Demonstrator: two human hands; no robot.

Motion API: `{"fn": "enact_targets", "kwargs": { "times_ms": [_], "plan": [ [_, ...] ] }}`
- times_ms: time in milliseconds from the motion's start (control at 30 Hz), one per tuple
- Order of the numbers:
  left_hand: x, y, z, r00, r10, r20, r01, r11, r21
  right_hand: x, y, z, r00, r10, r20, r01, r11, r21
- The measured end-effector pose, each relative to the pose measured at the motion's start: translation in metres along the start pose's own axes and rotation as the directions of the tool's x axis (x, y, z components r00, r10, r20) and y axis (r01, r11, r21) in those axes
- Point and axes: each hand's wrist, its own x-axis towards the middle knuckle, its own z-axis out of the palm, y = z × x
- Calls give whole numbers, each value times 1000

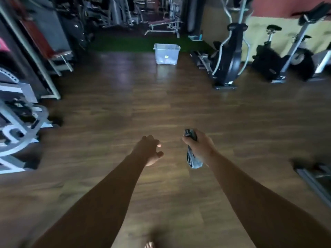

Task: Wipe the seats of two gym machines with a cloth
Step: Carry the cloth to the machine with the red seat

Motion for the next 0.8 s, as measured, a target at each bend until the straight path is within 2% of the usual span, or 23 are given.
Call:
{"fn": "enact_targets", "kwargs": {
  "times_ms": [233, 500, 633, 800],
  "plan": [
    [186, -84, -56, 999, -52, -5, 52, 999, 15, 216, -31, 60, 992, -116, 44, 111, 989, 98],
    [396, -161, -134, 998, -66, 9, 65, 997, 44, 454, -72, 107, 987, -133, 88, 121, 984, 130],
    [505, -203, -161, 988, -153, -10, 153, 988, 5, 587, -91, 139, 974, -187, 130, 168, 975, 147],
    [618, -262, -211, 953, -302, -31, 299, 951, -71, 740, -140, 182, 950, -201, 239, 153, 966, 207]
  ]
}}
